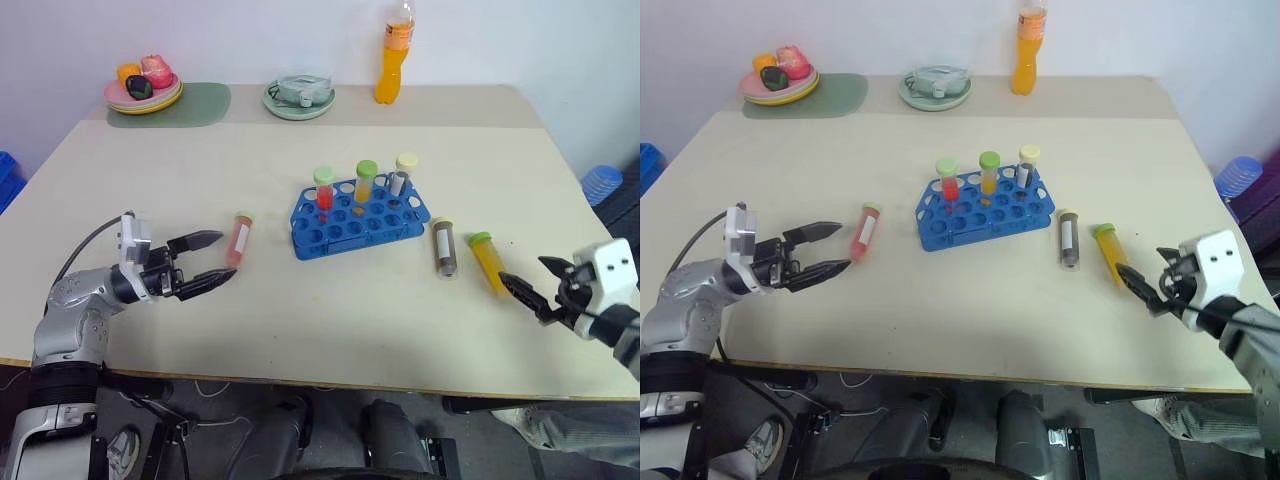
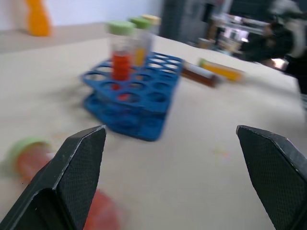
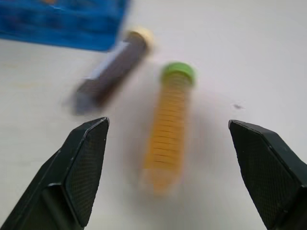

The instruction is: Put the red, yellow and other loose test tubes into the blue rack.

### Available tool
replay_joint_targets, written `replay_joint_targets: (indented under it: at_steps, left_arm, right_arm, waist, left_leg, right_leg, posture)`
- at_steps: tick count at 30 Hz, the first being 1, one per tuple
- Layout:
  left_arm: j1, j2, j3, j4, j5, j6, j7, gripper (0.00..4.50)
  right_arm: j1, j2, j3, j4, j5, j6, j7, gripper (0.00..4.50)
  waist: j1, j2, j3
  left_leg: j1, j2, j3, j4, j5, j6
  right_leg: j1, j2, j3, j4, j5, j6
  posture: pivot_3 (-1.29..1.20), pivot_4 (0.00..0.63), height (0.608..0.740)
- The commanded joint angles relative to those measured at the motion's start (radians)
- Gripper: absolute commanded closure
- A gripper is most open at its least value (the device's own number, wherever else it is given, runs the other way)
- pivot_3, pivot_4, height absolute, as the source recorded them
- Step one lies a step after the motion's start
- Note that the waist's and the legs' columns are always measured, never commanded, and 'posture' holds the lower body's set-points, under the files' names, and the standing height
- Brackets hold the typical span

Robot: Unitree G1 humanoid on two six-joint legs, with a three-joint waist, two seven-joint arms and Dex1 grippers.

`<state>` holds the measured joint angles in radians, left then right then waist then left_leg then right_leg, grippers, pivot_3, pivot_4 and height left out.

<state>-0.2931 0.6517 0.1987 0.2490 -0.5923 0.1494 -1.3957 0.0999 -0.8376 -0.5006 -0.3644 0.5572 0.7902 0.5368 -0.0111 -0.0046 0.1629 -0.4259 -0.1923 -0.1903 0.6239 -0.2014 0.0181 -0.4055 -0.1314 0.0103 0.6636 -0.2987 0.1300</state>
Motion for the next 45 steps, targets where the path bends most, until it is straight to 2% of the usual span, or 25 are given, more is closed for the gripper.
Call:
replay_joint_targets:
  at_steps: [1,5,8,12,16,26,39,45]
  left_arm:
    - [-0.028,0.001,-0.027,-0.044,0.009,-0.018,-0.034,0.06]
    - [-0.040,0.000,-0.068,-0.067,0.024,-0.033,-0.075,0.06]
    - [-0.050,0.002,-0.079,-0.076,0.024,-0.037,-0.086,0.06]
    - [-0.057,0.012,-0.088,-0.104,0.021,-0.027,-0.098,0.06]
    - [-0.046,0.018,-0.086,-0.119,0.015,-0.019,-0.098,0.06]
    - [-0.022,0.020,-0.081,-0.162,0.004,0.002,-0.082,0.06]
    - [0.000,0.028,-0.069,-0.187,-0.005,0.015,-0.066,0.06]
    - [0.015,0.032,-0.064,-0.210,-0.010,0.027,-0.054,0.06]
  right_arm:
    - [-0.140,-0.056,0.000,0.004,0.089,0.207,-0.030,0.40]
    - [-0.372,-0.122,0.088,0.124,0.105,0.388,-0.035,0.40]
    - [-0.490,-0.129,0.142,0.203,0.087,0.463,-0.053,0.40]
    - [-0.711,-0.079,0.226,0.315,0.077,0.601,-0.094,0.40]
    - [-0.836,0.004,0.247,0.337,0.098,0.745,-0.107,0.40]
    - [-0.891,0.088,0.320,0.399,0.030,0.778,-0.122,0.40]
    - [-0.994,0.177,0.400,0.617,-0.090,0.668,-0.143,0.40]
    - [-1.000,0.182,0.495,0.641,-0.147,0.643,-0.129,0.40]
  waist:
    - [0.002,0.000,0.000]
    - [0.001,0.000,0.000]
    - [0.001,0.000,0.000]
    - [-0.002,0.000,0.001]
    - [-0.003,0.000,0.001]
    - [-0.001,0.000,0.001]
    - [-0.007,0.000,0.001]
    - [-0.006,0.000,0.001]
  left_leg:
    - [0.000,0.000,0.000,0.000,0.000,0.000]
    - [0.000,0.001,0.002,-0.002,0.000,0.001]
    - [-0.001,0.001,0.002,-0.003,-0.001,0.002]
    - [-0.001,0.001,0.002,-0.003,-0.001,0.002]
    - [-0.001,0.001,0.002,-0.004,-0.001,0.002]
    - [-0.002,0.000,0.002,-0.003,-0.001,0.002]
    - [-0.001,0.000,0.003,-0.003,0.002,-0.003]
    - [-0.001,0.000,0.003,-0.003,0.002,-0.003]
  right_leg:
    - [0.000,0.000,0.000,0.000,0.000,0.000]
    - [0.000,0.000,0.001,-0.002,0.000,0.000]
    - [0.000,0.000,0.001,-0.004,0.000,0.001]
    - [-0.001,0.000,0.001,-0.004,0.001,0.001]
    - [-0.002,0.000,0.002,-0.003,0.001,0.001]
    - [-0.002,0.000,0.002,-0.003,0.001,0.001]
    - [-0.003,0.000,0.003,0.000,0.001,0.001]
    - [-0.003,0.000,0.003,0.000,0.001,0.001]
  posture:
    - [0.00,0.150,0.740]
    - [0.00,0.150,0.740]
    - [0.00,0.150,0.740]
    - [0.00,0.150,0.740]
    - [0.00,0.150,0.740]
    - [0.00,0.150,0.740]
    - [0.00,0.150,0.740]
    - [0.00,0.150,0.740]
